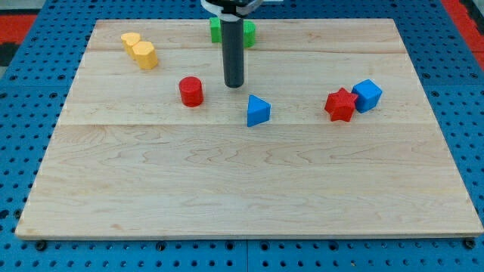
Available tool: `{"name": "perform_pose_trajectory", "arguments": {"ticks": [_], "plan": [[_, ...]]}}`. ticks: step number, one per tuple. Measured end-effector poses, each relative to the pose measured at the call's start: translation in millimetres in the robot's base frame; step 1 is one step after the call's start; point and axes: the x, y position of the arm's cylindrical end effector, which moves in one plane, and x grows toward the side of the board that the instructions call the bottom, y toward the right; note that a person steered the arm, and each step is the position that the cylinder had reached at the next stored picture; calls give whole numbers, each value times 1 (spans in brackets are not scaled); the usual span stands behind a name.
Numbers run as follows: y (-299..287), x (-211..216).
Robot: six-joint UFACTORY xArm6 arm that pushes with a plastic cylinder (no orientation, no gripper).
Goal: Slide the red circle closer to the yellow hexagon
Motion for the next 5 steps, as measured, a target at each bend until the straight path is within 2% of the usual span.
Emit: {"name": "perform_pose_trajectory", "arguments": {"ticks": [1, 3, 4, 5], "plan": [[-54, 24], [-150, -3], [-184, -17], [-186, -17]]}}
